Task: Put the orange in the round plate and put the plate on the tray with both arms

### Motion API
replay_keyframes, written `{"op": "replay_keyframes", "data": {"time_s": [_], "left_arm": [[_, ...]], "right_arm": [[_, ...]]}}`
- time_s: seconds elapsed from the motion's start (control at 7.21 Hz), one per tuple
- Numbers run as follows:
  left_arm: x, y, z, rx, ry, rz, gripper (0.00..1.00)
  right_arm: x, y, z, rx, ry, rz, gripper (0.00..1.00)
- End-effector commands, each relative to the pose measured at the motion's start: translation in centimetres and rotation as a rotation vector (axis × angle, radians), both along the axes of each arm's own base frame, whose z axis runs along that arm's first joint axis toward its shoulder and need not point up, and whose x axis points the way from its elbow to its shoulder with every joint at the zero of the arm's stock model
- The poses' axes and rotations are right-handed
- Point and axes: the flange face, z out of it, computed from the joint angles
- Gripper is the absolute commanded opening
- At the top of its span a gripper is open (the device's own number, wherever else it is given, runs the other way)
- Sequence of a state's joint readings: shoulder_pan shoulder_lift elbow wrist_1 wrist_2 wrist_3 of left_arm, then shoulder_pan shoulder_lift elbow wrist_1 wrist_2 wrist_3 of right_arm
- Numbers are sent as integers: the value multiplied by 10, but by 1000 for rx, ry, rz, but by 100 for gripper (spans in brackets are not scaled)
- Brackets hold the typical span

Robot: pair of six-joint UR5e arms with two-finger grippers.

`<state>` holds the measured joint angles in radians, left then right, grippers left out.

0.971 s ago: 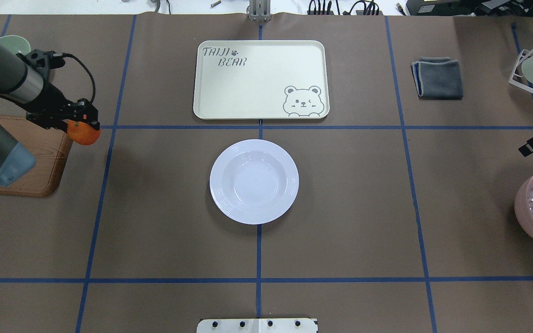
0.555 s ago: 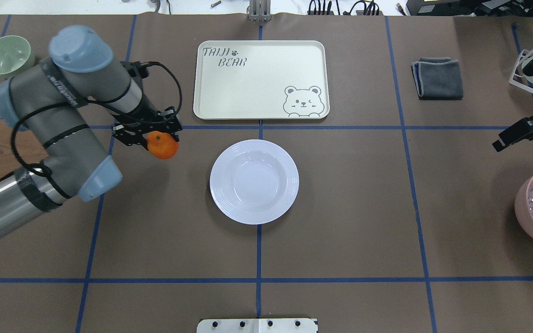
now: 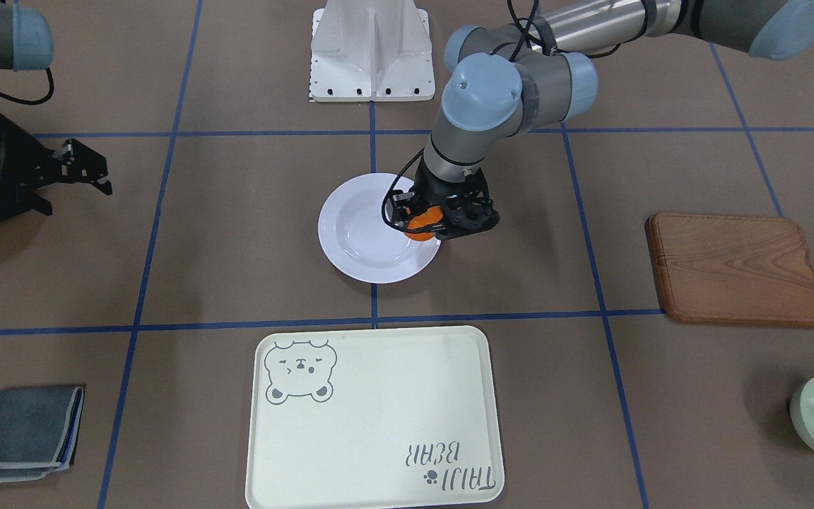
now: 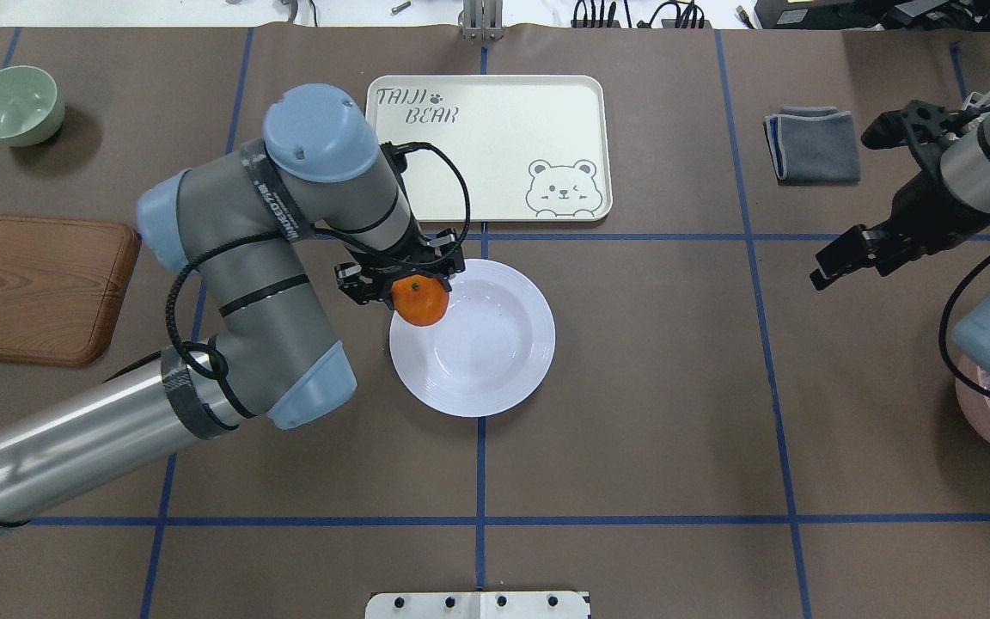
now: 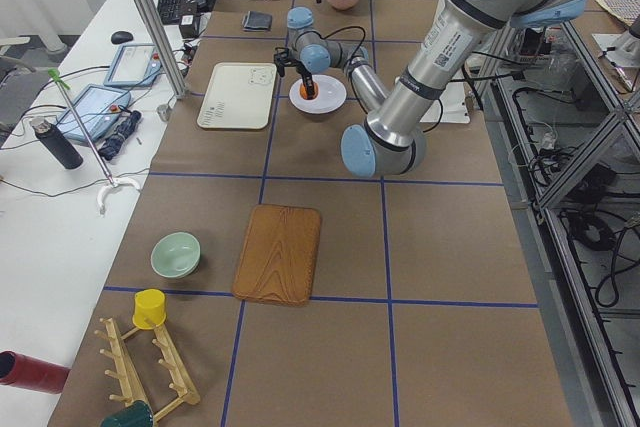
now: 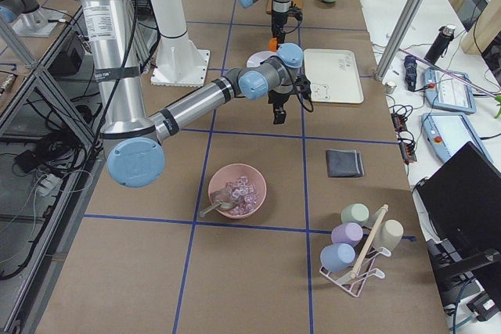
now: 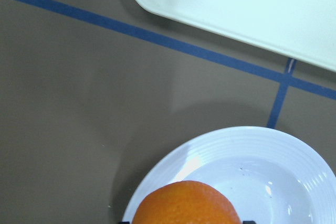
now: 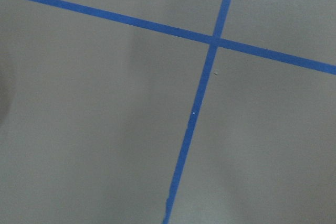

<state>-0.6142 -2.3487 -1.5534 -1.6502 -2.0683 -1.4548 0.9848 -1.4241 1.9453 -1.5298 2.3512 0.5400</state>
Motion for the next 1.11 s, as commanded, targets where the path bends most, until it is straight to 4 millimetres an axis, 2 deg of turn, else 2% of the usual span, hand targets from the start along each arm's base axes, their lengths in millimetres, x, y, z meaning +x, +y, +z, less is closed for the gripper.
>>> {"op": "replay_keyframes", "data": {"time_s": [0.0, 0.14, 0.28, 0.69, 0.97], "left_arm": [[49, 11, -36, -33, -34, 28, 0], [59, 16, -34, -29, -48, 26, 0], [78, 27, -24, 2, -78, 15, 0], [86, 27, -11, 4, -101, 19, 0], [91, 24, -5, 10, -90, 16, 0]], "right_arm": [[-49, 20, -20, -15, -30, 62, 100], [-61, 22, -32, -17, -51, 66, 100], [-74, 24, -44, -41, -61, 77, 100], [-116, 34, -70, -46, -57, 107, 100], [-134, 31, -82, -64, -65, 121, 100]]}}
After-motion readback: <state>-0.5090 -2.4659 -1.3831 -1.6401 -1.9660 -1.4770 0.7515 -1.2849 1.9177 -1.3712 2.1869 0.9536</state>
